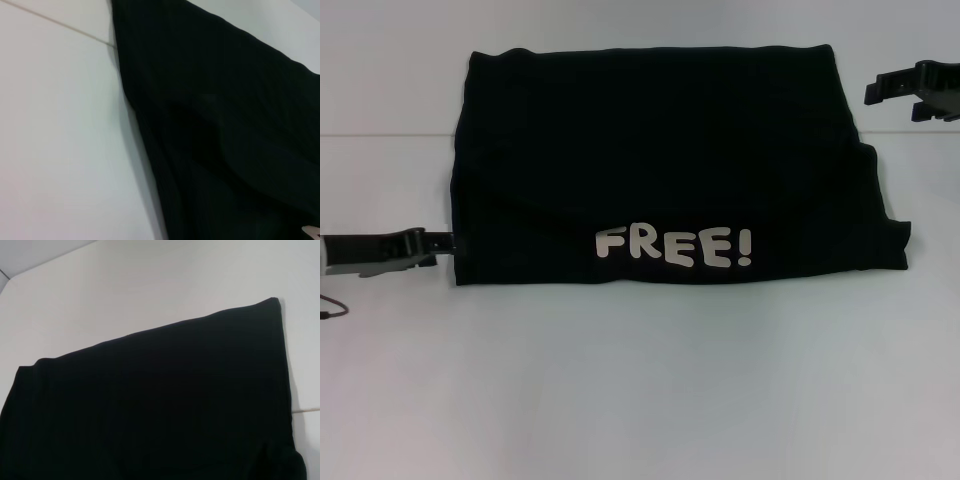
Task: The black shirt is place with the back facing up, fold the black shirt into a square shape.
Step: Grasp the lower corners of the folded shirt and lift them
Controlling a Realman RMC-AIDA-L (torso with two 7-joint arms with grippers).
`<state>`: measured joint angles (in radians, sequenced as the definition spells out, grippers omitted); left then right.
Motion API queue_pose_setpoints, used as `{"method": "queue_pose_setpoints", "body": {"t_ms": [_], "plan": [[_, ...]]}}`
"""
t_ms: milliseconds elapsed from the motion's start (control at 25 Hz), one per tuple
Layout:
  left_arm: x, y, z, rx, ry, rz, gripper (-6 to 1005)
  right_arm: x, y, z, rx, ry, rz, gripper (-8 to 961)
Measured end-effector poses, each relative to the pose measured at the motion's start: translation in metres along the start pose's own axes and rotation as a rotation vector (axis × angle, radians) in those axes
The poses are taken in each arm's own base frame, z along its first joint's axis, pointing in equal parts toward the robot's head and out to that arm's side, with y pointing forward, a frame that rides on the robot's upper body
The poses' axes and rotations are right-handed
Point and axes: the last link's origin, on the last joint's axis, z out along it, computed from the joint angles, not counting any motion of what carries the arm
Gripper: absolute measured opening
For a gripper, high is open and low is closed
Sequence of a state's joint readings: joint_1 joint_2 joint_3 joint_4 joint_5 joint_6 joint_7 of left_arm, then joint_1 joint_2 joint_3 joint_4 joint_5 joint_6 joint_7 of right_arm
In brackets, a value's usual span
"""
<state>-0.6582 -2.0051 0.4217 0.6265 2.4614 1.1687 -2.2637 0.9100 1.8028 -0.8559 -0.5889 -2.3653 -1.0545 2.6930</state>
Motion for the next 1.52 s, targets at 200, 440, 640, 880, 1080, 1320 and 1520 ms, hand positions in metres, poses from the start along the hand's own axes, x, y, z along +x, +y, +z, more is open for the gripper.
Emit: {"method": "queue_pose_setpoints", "body": {"t_ms": [200,440,640,880,1080,1320,1520], "plan": [[0.000,0.002,0.009,0.014,0.008,-0.001,599,0.000,-0.002,0.000,0.006,-0.005,0.003,841],[-0.004,0.005,0.018,0.026,-0.010,0.011,599,0.001,-0.004,0.000,0.010,-0.007,0.001,842],[-0.009,0.011,0.024,0.021,-0.030,0.026,598,0.001,-0.004,0.001,0.012,-0.012,0.001,842],[-0.009,0.017,0.028,0.008,-0.032,0.030,595,0.001,-0.004,0.001,0.012,-0.012,0.001,841],[-0.009,0.018,0.030,0.016,-0.032,0.026,555,0.001,-0.004,0.001,0.011,-0.014,0.000,840],[-0.008,0.017,0.030,0.024,-0.032,0.016,361,0.001,-0.003,0.000,0.010,-0.008,-0.005,840],[-0.007,0.018,0.028,0.017,-0.039,0.016,230,0.007,-0.005,-0.001,0.004,0.026,-0.011,839]]}}
